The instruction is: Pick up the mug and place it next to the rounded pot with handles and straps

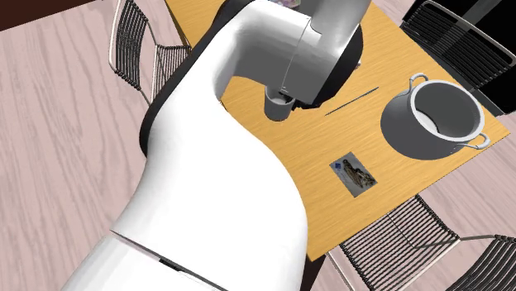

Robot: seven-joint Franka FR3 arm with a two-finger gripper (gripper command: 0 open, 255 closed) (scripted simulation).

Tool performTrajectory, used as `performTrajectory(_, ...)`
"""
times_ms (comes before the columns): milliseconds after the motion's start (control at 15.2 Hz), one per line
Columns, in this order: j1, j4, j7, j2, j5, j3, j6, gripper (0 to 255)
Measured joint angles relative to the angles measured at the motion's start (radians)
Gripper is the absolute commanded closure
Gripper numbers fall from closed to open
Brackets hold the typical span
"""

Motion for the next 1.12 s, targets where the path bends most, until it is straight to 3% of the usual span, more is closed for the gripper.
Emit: performTrajectory(1122, -0.014, 0.229, -0.013, 0.022, -0.008, -0.018, -0.209, 255)
